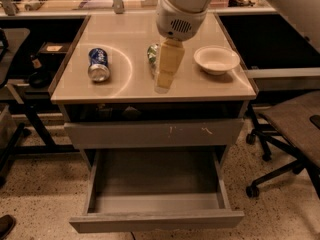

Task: Place pepsi can into middle drawer

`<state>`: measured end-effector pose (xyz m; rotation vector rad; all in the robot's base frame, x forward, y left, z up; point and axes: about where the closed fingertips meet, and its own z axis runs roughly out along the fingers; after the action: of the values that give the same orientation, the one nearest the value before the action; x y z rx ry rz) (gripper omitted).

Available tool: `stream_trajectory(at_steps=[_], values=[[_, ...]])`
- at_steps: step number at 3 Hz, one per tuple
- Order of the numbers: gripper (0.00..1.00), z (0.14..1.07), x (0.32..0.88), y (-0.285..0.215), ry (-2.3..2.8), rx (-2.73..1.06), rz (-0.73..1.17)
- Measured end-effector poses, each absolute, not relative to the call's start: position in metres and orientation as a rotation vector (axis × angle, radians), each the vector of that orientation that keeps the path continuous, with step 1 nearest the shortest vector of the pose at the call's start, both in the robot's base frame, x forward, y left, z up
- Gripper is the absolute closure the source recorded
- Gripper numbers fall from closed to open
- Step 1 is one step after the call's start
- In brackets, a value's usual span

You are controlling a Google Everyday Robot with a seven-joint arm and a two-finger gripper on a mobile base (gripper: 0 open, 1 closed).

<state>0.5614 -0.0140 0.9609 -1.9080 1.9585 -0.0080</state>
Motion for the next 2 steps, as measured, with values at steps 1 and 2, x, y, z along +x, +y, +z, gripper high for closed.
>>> stream_trajectory(at_steps=[1, 2], values=[[0.00, 0.957, 0.588, -0.001, 1.931, -1.928, -0.005], [0.00, 0.952, 0.613, 0.012, 1.911, -1.955, 0.001]])
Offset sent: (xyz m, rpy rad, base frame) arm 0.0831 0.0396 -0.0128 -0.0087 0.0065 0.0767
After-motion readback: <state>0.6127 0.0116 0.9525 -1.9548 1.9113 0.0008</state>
